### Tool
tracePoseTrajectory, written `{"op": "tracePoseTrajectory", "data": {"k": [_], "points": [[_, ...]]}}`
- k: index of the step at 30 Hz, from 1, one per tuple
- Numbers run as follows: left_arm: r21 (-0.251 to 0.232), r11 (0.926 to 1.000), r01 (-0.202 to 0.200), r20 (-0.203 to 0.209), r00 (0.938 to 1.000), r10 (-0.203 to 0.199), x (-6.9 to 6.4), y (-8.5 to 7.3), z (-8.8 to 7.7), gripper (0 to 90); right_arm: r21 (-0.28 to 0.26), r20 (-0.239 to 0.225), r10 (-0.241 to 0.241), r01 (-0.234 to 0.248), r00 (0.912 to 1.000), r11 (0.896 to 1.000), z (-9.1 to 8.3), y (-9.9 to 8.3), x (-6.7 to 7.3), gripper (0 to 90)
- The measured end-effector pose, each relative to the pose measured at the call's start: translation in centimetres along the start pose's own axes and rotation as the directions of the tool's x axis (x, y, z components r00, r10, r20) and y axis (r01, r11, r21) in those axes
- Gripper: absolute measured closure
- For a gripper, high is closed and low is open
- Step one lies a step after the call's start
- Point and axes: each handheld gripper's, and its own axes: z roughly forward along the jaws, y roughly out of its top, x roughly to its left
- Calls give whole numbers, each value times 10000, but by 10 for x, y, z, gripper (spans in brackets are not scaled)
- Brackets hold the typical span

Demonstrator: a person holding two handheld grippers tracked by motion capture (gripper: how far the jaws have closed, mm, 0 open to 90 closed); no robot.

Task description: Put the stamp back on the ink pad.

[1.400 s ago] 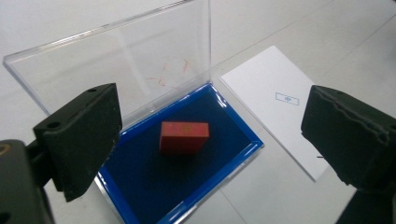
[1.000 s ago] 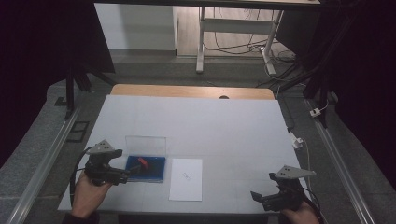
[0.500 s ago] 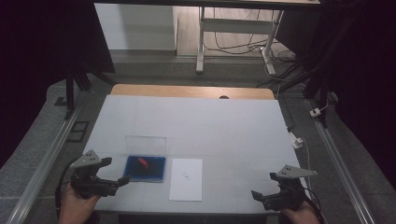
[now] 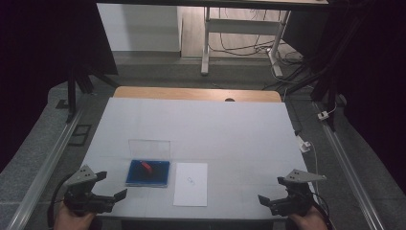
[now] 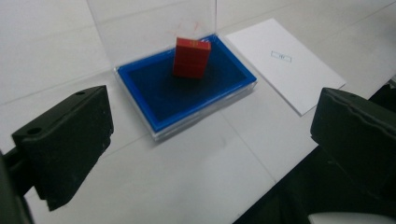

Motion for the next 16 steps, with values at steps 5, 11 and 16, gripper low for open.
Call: {"op": "tracePoseTrajectory", "data": {"k": [5, 11, 16], "points": [[462, 9989, 48, -161, 9999, -40, 0, -6, 1, 0, 70, -31, -14, 15, 10000, 10000, 0, 0, 1, 0], [1057, 9944, 8, -385, 9993, 33, -3, -7, 3, 0, 111, 33, -132, 132, 9999, 9999, 1, 1, 2, 0], [1346, 9909, -37, -453, 9989, 99, -5, -5, 7, 0, 158, 54, -145, 144, 9999, 9998, 1, 0, 2, 0]]}}
